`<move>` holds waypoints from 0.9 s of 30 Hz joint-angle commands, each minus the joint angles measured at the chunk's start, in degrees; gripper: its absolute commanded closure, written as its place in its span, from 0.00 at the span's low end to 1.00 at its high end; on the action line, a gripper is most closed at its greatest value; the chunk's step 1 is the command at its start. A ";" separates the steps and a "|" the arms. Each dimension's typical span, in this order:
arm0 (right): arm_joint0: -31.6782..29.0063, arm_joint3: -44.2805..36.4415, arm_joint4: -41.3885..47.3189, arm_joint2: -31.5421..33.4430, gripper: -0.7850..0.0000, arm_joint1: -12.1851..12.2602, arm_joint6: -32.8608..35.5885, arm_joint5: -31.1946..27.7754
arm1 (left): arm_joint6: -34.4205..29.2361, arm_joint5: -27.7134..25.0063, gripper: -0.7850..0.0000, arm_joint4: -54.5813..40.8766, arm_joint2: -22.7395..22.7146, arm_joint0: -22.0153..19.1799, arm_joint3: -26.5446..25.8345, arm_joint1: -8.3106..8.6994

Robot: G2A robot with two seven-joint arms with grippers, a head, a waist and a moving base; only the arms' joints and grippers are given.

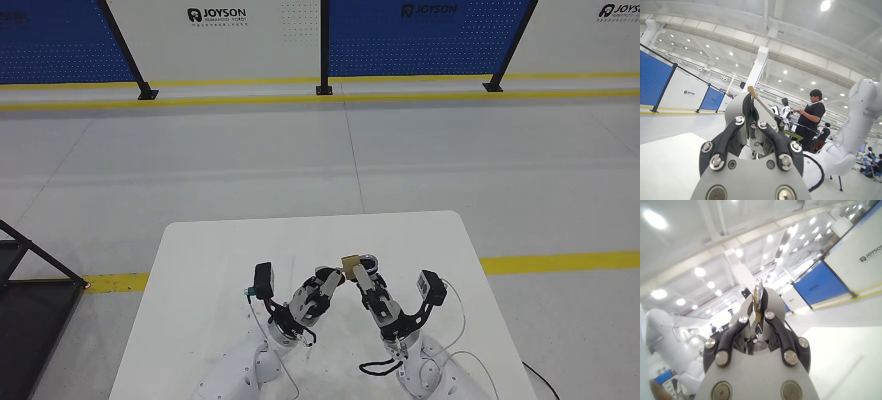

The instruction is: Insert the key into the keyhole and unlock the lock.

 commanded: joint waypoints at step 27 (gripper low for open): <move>-3.28 -4.04 4.29 3.20 1.00 0.81 11.31 3.07 | 16.51 21.87 1.00 23.96 0.51 -0.29 2.22 0.87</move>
